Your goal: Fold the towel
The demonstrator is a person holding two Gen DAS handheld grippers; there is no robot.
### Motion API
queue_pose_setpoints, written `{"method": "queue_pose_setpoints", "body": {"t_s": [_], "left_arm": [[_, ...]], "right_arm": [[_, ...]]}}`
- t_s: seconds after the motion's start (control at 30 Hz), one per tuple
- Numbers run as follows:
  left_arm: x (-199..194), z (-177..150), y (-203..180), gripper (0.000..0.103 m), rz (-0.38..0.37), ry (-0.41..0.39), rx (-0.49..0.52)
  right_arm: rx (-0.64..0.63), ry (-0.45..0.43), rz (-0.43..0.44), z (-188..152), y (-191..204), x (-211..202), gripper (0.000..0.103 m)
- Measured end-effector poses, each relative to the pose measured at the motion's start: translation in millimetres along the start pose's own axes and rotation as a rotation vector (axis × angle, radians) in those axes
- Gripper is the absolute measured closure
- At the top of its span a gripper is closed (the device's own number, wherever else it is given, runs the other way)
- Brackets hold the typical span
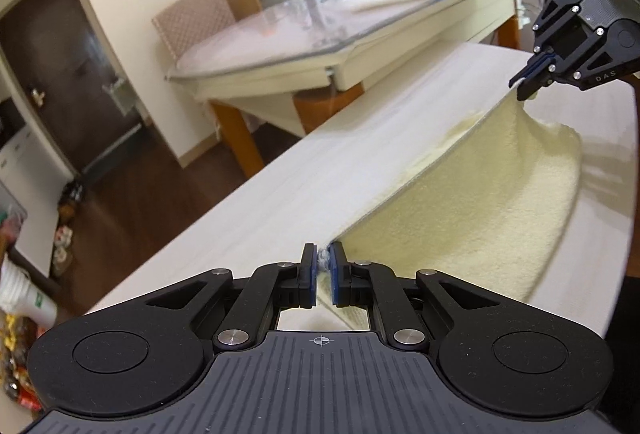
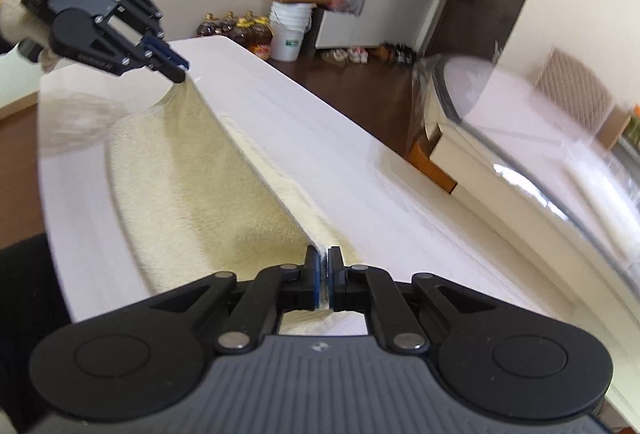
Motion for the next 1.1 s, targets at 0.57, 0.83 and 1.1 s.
{"method": "queue_pose_setpoints", "body": {"t_s": [0.57, 0.83, 1.1], "left_arm": [[28, 2, 29, 0.096, 0.006, 0.005, -0.067], [64, -9, 30, 0.093, 0.050, 0.075, -0.056], [59, -14, 42, 0.074, 0.059, 0.059, -0.117]], "right_arm": [[0.145, -0.002, 0.039, 1, -33, 24, 0.098], [0.154, 0.035, -0.028, -10, -35, 51, 0.093], [0.182, 0.014, -0.115, -21, -48, 43, 0.072]]}}
Point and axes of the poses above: each gripper's, at about its wrist camera, not at the fingertips, and x roughly the way its jaws point, y to its left, z to its top, the point moved 8 cm from there along x, roughly the way its jaws point, and after that the axes turned 3 degrees about x, right-handed, at the moved point
